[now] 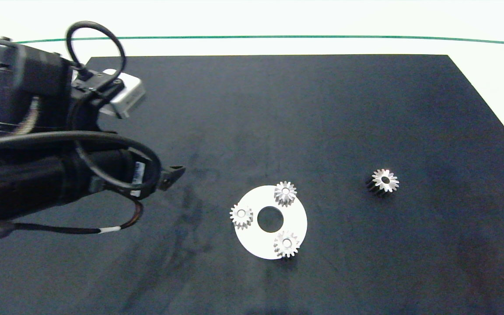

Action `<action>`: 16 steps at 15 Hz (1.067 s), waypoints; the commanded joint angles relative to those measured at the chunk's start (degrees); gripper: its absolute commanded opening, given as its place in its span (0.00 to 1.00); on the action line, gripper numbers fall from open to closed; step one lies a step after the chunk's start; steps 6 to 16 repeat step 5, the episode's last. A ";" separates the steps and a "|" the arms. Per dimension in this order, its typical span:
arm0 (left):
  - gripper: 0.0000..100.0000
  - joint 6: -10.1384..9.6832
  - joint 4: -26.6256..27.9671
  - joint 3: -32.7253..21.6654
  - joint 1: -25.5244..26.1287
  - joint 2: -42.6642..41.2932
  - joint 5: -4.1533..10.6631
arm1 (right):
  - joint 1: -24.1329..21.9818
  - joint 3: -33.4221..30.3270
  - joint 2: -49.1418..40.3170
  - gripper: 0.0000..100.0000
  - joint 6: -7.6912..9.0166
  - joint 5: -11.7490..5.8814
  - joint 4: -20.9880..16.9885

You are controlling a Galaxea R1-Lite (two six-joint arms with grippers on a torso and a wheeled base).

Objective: Remove an incorrectly installed larger gear and replace it with the correct smaller gear

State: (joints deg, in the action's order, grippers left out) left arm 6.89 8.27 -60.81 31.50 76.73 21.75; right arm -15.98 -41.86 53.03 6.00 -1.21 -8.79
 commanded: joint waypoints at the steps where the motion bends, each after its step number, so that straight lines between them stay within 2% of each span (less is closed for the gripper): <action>1: 1.00 0.06 7.47 4.29 -9.44 -17.40 0.22 | -4.50 2.40 -7.24 1.00 0.07 -0.02 -0.35; 2: 1.00 0.41 12.30 4.29 -13.92 -23.64 0.14 | -5.55 3.98 -11.46 1.00 0.07 -0.11 -0.53; 4: 1.00 0.93 19.60 2.45 -18.67 -31.55 0.14 | -6.08 6.00 -17.35 1.00 0.15 -0.55 -1.49; 5: 1.00 1.64 22.85 1.83 -20.69 -35.42 0.22 | -6.25 6.53 -20.60 1.00 0.15 -0.64 -3.16; 16: 1.00 1.64 22.85 1.83 -20.69 -35.42 0.22 | -6.25 6.53 -20.60 1.00 0.15 -0.64 -3.16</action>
